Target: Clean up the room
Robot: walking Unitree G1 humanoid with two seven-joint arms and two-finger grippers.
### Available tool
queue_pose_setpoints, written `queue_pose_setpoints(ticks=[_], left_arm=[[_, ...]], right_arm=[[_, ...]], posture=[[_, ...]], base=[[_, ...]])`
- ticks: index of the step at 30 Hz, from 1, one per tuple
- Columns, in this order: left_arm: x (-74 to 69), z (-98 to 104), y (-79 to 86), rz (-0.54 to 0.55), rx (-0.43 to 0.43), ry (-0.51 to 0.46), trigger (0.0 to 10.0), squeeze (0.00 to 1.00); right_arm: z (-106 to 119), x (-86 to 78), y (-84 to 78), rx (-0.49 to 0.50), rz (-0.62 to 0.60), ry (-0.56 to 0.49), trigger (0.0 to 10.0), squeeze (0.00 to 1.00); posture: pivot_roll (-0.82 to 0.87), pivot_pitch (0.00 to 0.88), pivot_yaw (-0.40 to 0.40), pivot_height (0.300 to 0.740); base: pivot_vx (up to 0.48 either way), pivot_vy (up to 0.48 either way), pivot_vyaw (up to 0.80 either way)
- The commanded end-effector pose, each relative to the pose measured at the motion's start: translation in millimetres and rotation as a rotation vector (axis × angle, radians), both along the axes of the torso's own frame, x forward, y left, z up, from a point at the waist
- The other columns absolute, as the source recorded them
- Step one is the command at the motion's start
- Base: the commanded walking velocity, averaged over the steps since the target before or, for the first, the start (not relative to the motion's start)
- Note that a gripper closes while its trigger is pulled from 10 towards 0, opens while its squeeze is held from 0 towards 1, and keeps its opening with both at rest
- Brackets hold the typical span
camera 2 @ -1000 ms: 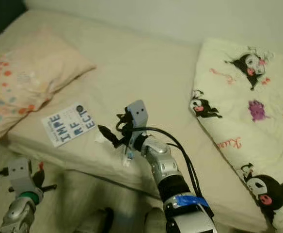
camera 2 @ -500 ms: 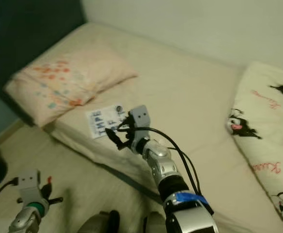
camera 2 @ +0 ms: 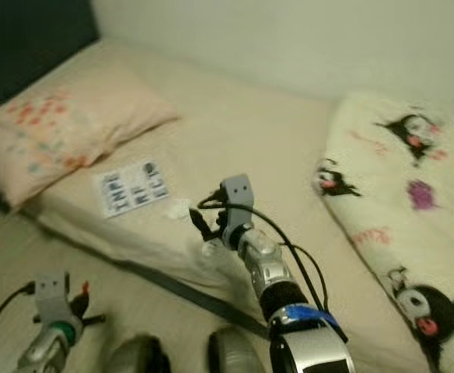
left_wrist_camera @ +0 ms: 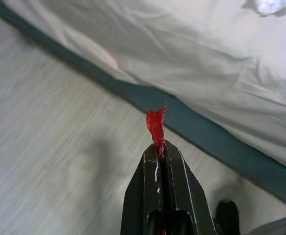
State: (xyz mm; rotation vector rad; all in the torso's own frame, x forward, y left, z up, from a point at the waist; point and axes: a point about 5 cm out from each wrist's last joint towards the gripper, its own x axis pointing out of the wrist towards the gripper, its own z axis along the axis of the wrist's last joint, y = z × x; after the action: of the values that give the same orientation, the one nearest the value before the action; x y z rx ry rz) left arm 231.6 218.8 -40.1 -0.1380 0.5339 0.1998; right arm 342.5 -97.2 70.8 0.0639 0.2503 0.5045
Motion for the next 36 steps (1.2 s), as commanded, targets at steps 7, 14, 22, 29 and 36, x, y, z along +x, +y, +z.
queue_pose_setpoints(ticks=[7,14,22,29,36], left_arm=[[-3.4,-2.0,0.7,-0.007,0.007,0.005,10.0,0.0],[-5.1,-2.3,0.7,-0.009,0.01,-0.005,10.0,0.0],[-0.6,4.1,3.2,-0.001,0.016,-0.059,10.0,0.0],[15.3,24.0,13.1,0.032,0.027,-0.183,10.0,0.0],[30.5,50.2,24.0,0.037,0.063,-0.32,10.0,0.0]], right_arm=[[-1.6,-0.5,5.7,-0.012,0.004,0.003,10.0,0.0],[-5.2,-0.3,6.8,-0.01,0.003,0.053,10.0,0.0],[0.8,4.4,7.2,-0.038,-0.003,0.028,10.0,0.0],[1.7,11.5,4.6,-0.23,-0.045,0.025,10.0,0.0],[13.1,23.4,-1.7,-0.33,-0.129,0.015,10.0,0.0]], posture=[[-0.09,0.088,0.061,0.672],[-0.09,0.121,0.069,0.657],[-0.08,0.156,0.068,0.632],[-0.05,0.213,0.052,0.607],[-0.02,0.266,0.045,0.577]], base=[[0.0,0.0,0.0],[0.0,0.0,0.0],[0.0,0.0,0.0],[0.0,0.0,0.0],[0.0,0.0,0.0]])
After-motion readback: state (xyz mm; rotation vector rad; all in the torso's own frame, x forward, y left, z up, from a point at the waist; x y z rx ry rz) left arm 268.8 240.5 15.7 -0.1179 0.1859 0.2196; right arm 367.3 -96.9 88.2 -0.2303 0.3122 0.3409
